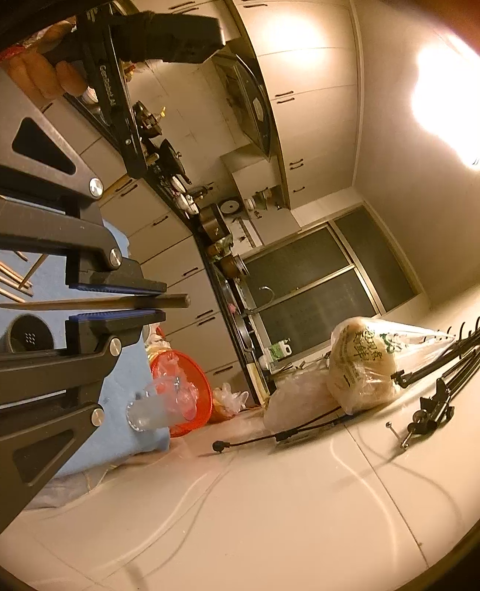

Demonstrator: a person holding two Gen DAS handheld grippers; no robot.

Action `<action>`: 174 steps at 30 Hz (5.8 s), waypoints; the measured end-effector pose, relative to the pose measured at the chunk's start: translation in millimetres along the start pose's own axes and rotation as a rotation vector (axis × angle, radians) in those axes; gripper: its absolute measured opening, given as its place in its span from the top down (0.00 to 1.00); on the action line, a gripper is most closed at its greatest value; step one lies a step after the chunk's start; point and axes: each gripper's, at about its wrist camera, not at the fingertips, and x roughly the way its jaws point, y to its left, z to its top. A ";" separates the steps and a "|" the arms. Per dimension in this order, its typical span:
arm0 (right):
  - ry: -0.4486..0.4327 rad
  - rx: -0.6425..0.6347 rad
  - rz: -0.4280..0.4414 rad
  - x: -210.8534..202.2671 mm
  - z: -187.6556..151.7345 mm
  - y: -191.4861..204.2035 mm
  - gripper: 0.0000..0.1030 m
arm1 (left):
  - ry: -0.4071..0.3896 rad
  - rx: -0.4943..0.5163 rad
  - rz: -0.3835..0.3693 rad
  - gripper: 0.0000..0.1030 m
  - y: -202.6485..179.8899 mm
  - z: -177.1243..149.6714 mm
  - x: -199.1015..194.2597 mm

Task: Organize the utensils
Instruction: 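Lift the chopstick and carry it over the black utensil cup, then lower the chopstick into the black cup and open the left tool, then move the left tool back and grasp another wooden chopstick, then lift the chopstick and carry it over the black cup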

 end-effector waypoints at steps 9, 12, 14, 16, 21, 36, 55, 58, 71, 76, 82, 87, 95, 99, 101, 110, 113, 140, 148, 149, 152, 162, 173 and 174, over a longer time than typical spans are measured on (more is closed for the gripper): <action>0.058 0.017 -0.020 31.6 -6.4 -29.0 0.92 | 0.091 -0.004 -0.011 0.93 -10.1 -8.7 59.0; 0.105 0.022 -0.028 46.4 -17.6 -37.6 0.92 | 0.130 -0.010 -0.008 0.93 -8.5 -16.3 78.2; 0.130 0.025 -0.031 53.7 -24.9 -41.6 0.92 | 0.152 -0.015 -0.006 0.93 -6.4 -22.2 88.8; 0.153 0.028 -0.039 61.4 -31.2 -45.0 0.92 | 0.163 -0.013 -0.002 0.93 -5.8 -26.1 94.8; 0.205 0.045 -0.053 77.2 -44.7 -54.3 0.92 | 0.182 -0.026 0.006 0.93 0.0 -31.8 103.5; 0.204 0.069 -0.068 65.5 -47.0 -53.3 0.71 | 0.178 -0.050 0.009 0.78 9.5 -37.4 98.9; 0.194 -0.039 -0.016 -0.2 -84.5 18.3 0.39 | 0.120 -0.130 0.117 0.67 82.7 -94.6 11.9; 0.268 -0.032 0.051 7.2 -109.7 30.4 0.43 | 0.159 -0.177 0.157 0.67 111.6 -119.2 2.2; 0.336 -0.029 0.099 -12.8 -159.9 78.4 0.50 | 0.203 -0.295 0.233 0.67 172.8 -183.8 -53.3; 0.357 -0.020 0.095 -14.5 -166.3 83.7 0.52 | 0.216 -0.319 0.231 0.67 182.8 -199.3 -62.0; 0.423 0.056 0.102 0.4 -172.1 75.3 0.56 | 0.237 -0.321 0.224 0.67 188.4 -203.0 -60.0; 0.511 0.020 -0.023 32.6 -183.4 71.8 0.59 | 0.271 -0.327 0.225 0.67 202.7 -204.3 -40.5; 0.672 0.023 -0.159 124.0 -211.2 62.1 0.73 | 0.352 -0.387 0.220 0.67 241.2 -220.5 5.4; 0.720 -0.004 -0.225 168.6 -220.0 61.2 0.76 | 0.375 -0.371 0.221 0.67 247.4 -226.1 17.6; 0.744 -0.015 -0.261 190.3 -225.3 62.7 0.79 | 0.382 -0.370 0.222 0.67 252.0 -227.4 21.6; 0.847 -0.067 -0.388 245.7 -251.0 56.6 0.82 | 0.407 -0.374 0.226 0.67 269.6 -233.9 33.4; 0.871 -0.069 -0.399 253.5 -259.6 53.1 0.85 | 0.417 -0.371 0.222 0.67 272.5 -234.2 37.9; 0.790 -0.017 -0.043 179.0 -249.4 70.5 0.93 | 0.595 -0.371 0.342 0.86 268.9 -245.3 97.9; 0.808 -0.007 -0.039 186.7 -260.4 70.5 0.93 | 0.578 -0.379 0.376 0.83 273.8 -252.0 77.6; 0.809 -0.006 -0.043 186.8 -261.9 69.6 0.93 | 0.572 -0.355 0.352 0.79 274.3 -246.6 84.3; 0.812 -0.005 -0.049 186.7 -262.9 67.5 0.93 | 0.581 -0.316 0.375 0.67 277.5 -234.4 104.5; 0.813 -0.013 -0.071 190.1 -259.1 66.5 0.93 | 0.622 -0.256 0.408 0.79 296.2 -194.7 165.9; 0.726 -0.011 0.001 178.1 -239.0 76.6 0.93 | 0.396 -0.313 0.274 0.94 262.3 -197.1 83.2; 0.703 -0.013 0.017 173.8 -234.7 79.8 0.93 | 0.341 -0.306 0.265 0.94 252.0 -191.3 63.8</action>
